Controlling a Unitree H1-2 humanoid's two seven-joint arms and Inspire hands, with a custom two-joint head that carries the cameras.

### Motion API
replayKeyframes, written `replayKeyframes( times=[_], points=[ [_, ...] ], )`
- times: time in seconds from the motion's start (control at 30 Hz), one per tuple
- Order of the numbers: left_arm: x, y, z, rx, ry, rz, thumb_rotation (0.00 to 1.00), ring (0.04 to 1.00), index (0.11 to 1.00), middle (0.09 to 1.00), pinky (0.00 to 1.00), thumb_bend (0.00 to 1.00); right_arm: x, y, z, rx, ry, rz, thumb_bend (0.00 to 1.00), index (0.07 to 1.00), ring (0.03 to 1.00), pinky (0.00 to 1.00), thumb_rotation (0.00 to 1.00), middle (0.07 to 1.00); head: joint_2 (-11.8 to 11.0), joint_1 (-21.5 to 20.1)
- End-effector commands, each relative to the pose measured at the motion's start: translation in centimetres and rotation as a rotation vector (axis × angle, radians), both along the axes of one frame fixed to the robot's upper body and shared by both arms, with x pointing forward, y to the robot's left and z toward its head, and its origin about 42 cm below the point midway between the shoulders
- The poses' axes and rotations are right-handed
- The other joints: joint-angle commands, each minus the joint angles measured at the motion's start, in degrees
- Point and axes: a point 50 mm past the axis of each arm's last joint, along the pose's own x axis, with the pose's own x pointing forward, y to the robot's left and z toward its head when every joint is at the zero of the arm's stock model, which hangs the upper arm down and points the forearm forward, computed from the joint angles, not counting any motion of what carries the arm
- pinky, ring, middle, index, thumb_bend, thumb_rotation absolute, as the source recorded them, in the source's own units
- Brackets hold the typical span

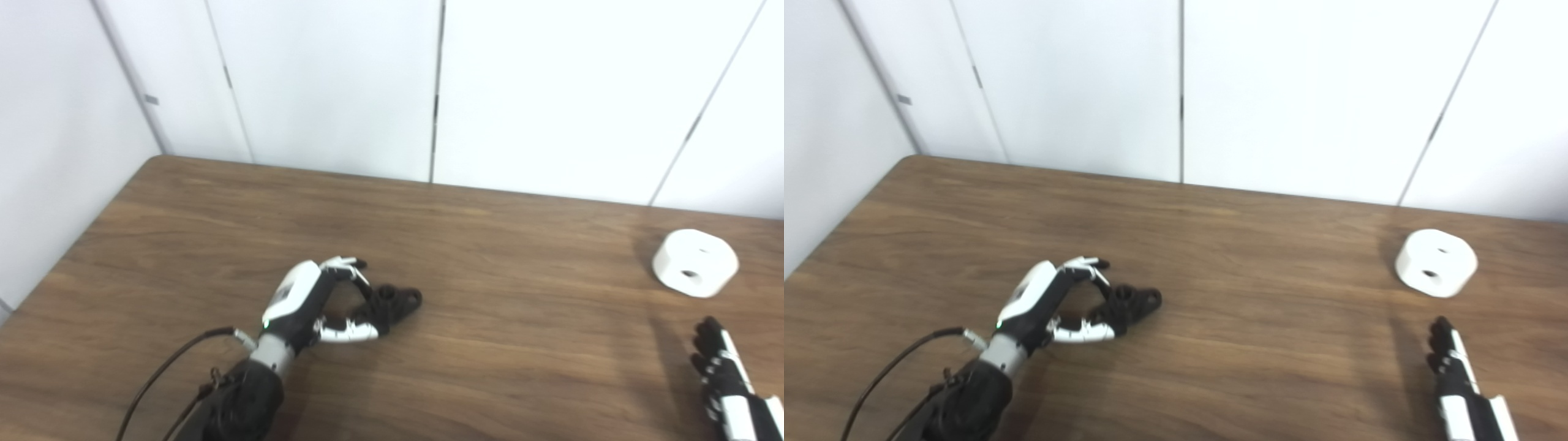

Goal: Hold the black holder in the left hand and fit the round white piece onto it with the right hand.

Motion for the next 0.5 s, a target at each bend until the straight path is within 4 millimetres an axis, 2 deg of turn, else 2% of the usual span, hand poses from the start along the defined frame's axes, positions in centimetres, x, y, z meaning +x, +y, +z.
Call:
replayKeyframes(
  times=[0.0,0.27,0.47],
  points=[
    [-1.1,-1.1,-0.6,-0.023,0.074,-0.061,0.05,0.926,0.49,0.854,0.84,0.51,-1.5,1.7,-1.9,0.057,0.062,-0.013,0.51,1.0,1.0,1.0,1.0,0.987,0.5,-0.8],
    [-4.3,-4.3,-1.8,-0.027,0.154,-0.211,0.05,0.928,0.489,0.852,0.85,0.51,-1.7,2.7,-1.4,0.052,0.089,-0.015,0.56,1.0,1.0,1.0,1.0,0.983,2.6,-4.9],
    [-6.8,-5.4,-2.8,-0.011,0.217,-0.306,0.05,0.929,0.489,0.855,0.86,0.51,-1.8,3.5,-1.0,0.054,0.096,-0.024,0.57,1.0,1.0,1.0,1.0,0.971,4.3,-6.8]
  ],
)
